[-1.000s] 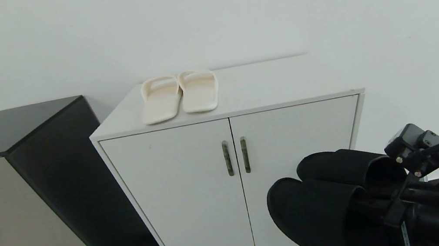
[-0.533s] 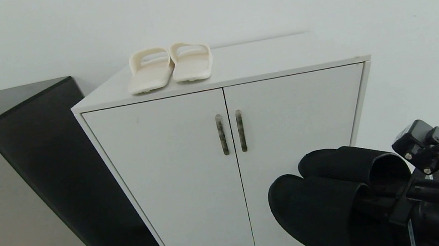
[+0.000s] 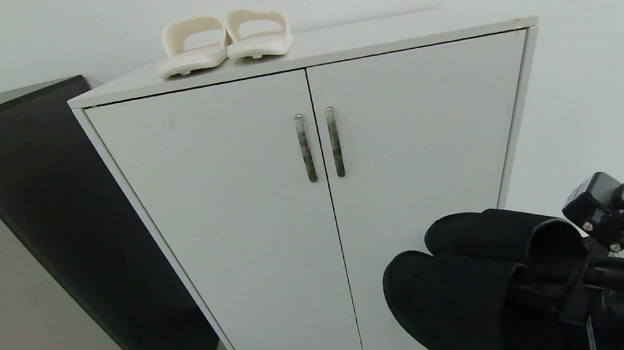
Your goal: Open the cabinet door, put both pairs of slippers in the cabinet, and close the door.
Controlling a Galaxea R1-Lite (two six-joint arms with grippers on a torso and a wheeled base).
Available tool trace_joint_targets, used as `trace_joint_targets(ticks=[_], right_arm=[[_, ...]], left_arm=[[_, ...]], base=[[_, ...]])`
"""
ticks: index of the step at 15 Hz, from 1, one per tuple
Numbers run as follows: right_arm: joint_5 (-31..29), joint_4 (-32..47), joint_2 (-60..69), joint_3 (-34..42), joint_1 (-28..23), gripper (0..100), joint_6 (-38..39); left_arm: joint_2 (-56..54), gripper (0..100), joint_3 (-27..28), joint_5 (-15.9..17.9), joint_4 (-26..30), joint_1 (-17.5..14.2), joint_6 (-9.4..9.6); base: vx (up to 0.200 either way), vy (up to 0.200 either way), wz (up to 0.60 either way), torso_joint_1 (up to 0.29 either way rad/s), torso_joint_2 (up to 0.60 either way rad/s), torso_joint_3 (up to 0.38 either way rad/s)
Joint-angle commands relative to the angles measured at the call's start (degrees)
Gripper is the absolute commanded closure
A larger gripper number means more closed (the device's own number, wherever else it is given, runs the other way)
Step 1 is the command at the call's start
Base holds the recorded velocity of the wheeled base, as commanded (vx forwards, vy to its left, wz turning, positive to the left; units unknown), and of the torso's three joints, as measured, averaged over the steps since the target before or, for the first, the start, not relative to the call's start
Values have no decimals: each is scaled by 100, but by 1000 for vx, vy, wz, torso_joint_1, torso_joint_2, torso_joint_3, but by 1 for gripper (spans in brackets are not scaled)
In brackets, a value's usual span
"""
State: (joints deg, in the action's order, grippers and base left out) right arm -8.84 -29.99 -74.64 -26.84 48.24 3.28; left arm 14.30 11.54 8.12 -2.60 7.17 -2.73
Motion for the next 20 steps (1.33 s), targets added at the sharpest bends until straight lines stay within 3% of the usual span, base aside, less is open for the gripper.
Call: trace_joint_targets(ticks=[1, 3, 5, 7, 8, 11, 14, 18, 20], right_arm=[[5, -7, 2, 4, 1, 100, -3], [5, 2, -15, 4, 1, 100, -12], [5, 2, -68, 30, 10, 100, -12], [5, 2, -77, 30, 37, 100, -12], [5, 2, -77, 30, 37, 100, -12], [5, 2, -86, 30, 54, 100, -20], [5, 2, -77, 30, 63, 100, -20], [5, 2, -129, 48, 63, 100, -29], [5, 2, -138, 48, 72, 100, -55]], left_arm=[[1453, 0, 357, 665, -233, 101, -61], [2042, 0, 340, 1016, -663, 101, -61], [2894, 0, 375, 1667, -1393, 109, -61], [3474, 0, 524, 1948, -1885, 232, -61], [3606, 0, 577, 1957, -1964, 338, -61], [4125, 0, 1043, 1948, -2069, 1384, -61], [4801, 0, 1772, 1930, -2096, 2087, -61], [5847, 0, 2862, 1807, -2105, 2667, -70], [6454, 0, 3416, 1702, -2113, 2755, -61]], base=[[0, 0, 0, -2, 198, 173], [0, 0, 0, -2, 88, 80], [0, 0, 0, 0, 0, 0], [0, 0, 0, 0, 0, 0], [0, 0, 0, 0, 0, 0], [0, 0, 0, 0, 0, 0], [0, 0, 0, 0, 0, 0], [0, 0, 0, 0, 0, 0], [0, 0, 0, 0, 0, 0]])
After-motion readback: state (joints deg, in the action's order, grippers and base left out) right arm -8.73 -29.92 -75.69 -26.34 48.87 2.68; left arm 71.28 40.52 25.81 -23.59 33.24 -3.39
